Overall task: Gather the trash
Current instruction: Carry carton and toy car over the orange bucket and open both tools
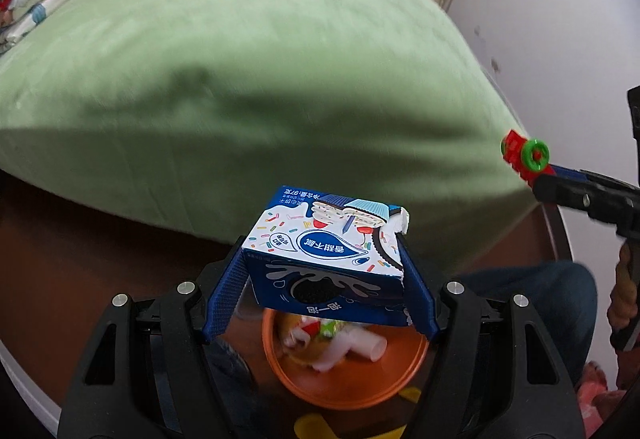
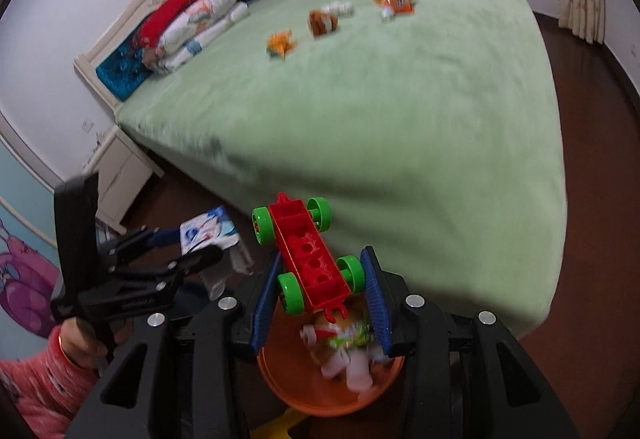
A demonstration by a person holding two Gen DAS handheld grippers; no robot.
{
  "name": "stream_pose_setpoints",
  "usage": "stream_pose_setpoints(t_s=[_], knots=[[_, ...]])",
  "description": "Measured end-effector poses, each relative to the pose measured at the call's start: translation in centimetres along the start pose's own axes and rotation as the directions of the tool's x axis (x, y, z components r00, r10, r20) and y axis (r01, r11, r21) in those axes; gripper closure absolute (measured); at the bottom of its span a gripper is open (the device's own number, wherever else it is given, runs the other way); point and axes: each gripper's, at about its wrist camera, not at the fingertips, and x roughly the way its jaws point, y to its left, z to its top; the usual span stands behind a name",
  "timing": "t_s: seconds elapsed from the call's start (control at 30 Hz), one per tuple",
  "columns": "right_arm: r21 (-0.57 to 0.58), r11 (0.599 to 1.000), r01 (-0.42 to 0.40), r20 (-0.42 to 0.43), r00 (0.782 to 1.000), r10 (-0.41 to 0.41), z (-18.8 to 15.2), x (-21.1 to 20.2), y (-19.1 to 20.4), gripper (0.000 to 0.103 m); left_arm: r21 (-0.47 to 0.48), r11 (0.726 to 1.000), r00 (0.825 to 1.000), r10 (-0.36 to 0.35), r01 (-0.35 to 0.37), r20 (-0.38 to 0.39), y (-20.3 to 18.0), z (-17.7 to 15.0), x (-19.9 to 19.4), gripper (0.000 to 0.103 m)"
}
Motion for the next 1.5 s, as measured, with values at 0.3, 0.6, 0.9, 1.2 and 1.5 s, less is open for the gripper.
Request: stream_pose_setpoints(t_s=[0.3,0.6,0.9,1.2,1.5], knots=[[0.023,0.999,0.045,-0.173,0.984,-0.04,-4.9,4.8,-0.5,0.063,-0.005,1.0,0.979,0.025,-0.026,-0.203,-1.0,-3.8,6.2,0.035],[0.076,0.992,0.097,-0.311,0.948,-0.069,-7.7,9.7,-1.9,0.063,0.007,0.999,0.936,0.044,-0.044,-0.349,-1.4,-6.8,10.8,0.035],[0.071,0.988,0.138,-0.38,0.92,-0.101,-9.3,13.1,-2.2,0.063,0.025,0.998,0.897,0.059,-0.053,-0.437,-2.1,-8.6,13.3,0.035],[0.08,0.983,0.166,-0.374,0.919,-0.125,-9.0,13.5,-2.5,0.039,0.008,0.997,0.891,0.072,-0.076,-0.448,-1.2,-8.6,13.6,0.03],[0.132,0.974,0.183,-0.303,0.943,-0.136,-7.7,11.4,-3.6,0.034,0.027,0.995,0.905,0.101,-0.098,-0.412,-1.7,-7.7,12.0,0.021]])
